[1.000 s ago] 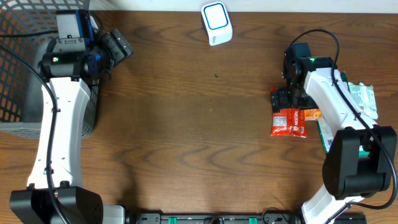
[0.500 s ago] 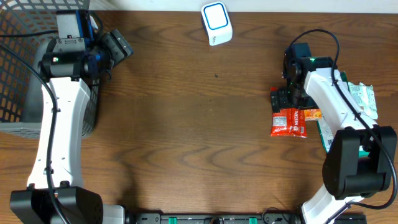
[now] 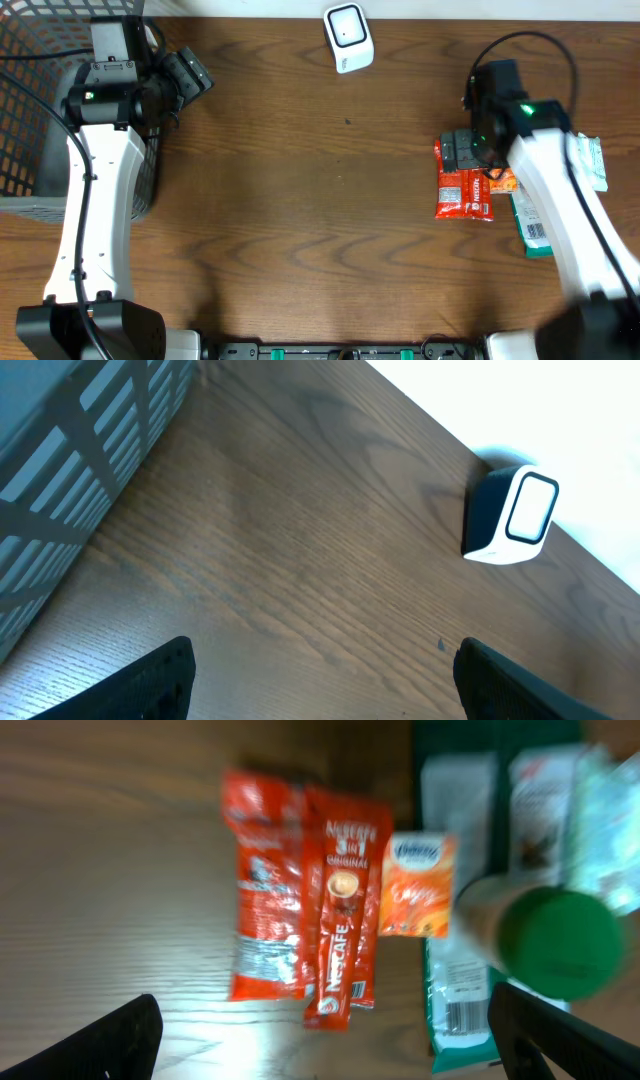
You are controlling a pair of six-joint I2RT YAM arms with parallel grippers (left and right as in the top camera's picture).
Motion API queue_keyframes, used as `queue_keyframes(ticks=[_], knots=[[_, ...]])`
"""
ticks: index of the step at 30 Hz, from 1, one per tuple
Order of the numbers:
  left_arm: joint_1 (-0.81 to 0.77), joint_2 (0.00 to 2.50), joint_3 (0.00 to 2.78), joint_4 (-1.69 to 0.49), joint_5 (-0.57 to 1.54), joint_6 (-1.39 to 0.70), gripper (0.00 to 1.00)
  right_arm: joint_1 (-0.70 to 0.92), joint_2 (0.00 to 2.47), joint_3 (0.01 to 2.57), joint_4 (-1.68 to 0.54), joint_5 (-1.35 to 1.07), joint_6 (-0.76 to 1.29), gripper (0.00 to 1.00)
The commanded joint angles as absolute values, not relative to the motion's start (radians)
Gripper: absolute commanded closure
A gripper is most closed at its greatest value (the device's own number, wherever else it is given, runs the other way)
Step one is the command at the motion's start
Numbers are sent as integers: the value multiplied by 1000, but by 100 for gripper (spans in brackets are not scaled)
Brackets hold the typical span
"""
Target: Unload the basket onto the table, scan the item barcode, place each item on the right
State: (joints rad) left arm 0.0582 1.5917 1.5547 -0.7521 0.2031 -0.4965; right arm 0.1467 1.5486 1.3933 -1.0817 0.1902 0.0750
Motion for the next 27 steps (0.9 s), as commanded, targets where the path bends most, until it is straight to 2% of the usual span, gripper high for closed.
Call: queue_keyframes(ticks=[1,11,27], knots=[[59,1588,1560,-752,193,-487,17,191,1364,1410,-1084,189,73,1],[59,1588,1560,-752,193,-487,17,238,915,1410,-1086,189,73,1],[59,1588,1560,-752,193,-487,17,220,355,1345,-1119,197,73,1]])
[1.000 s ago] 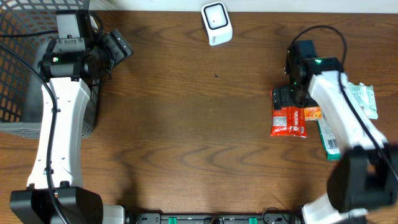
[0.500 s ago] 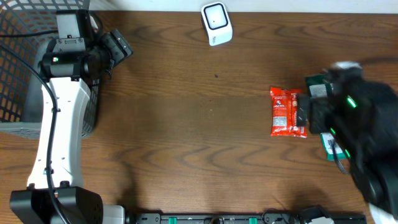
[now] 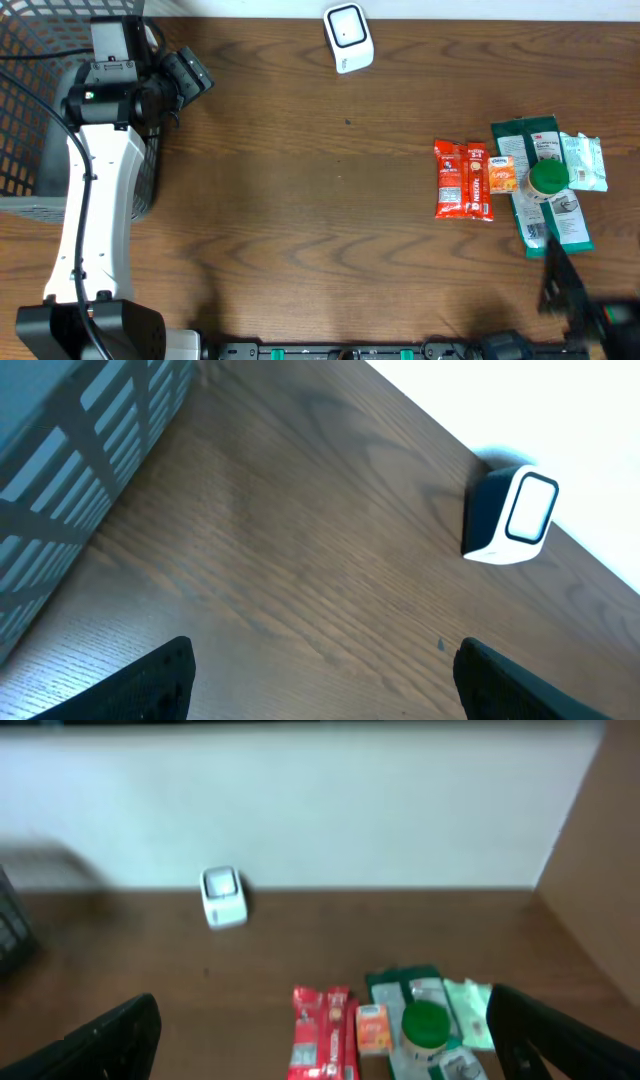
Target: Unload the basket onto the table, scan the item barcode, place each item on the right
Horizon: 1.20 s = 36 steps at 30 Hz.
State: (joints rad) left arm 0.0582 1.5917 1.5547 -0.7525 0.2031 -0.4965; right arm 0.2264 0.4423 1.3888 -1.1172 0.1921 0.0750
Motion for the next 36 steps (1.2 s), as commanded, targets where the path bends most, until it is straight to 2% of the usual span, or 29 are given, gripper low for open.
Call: queue_keyframes(ticks=[1,7,14,17,23,28,32,36], knots=[[59,1588,1560,-752,193,-487,17,213,323,1326,-1116,196,74,1],[59,1588,1560,-752,193,-487,17,132,136,1150,-1041,193,73,1],[59,1588,1560,-752,193,-487,17,72,5,854,-770,139,79,1],[59,1588,1560,-752,193,-487,17,68,6,720,-554,137,140,1],[59,1588,1560,-752,193,-487,17,64,6,392,21,105,210,1],[59,1588,1560,-752,193,-487,17,64,6,146,353,96,253,1],[59,1588,1560,-752,193,-487,17,64,6,28,431,95,289,1],[59,1588,1560,-752,193,-487,17,64,6,5,319,86,291,1]])
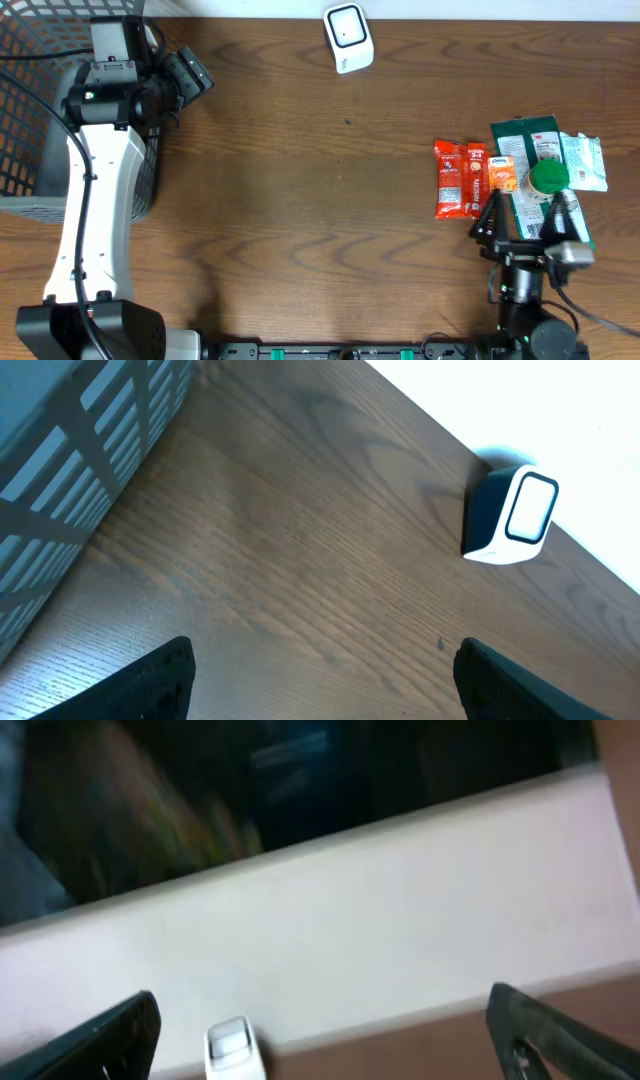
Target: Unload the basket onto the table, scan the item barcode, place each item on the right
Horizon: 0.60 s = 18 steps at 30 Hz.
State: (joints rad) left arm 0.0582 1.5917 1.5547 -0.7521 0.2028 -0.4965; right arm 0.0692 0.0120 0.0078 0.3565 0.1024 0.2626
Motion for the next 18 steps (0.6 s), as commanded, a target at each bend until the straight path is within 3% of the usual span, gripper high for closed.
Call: queue_keyframes(ticks=[1,8,12,18], knots=[[59,1588,1560,-752,193,-487,17,64,6,5,257,84,291,1],[59,1588,1560,-752,193,-487,17,64,6,5,-68,83,252,1],[59,1588,1560,-752,193,-487,17,65,6,5,-73,9,108,1],[59,1588,1560,-752,193,-487,17,65,6,5,-74,6,99,1]])
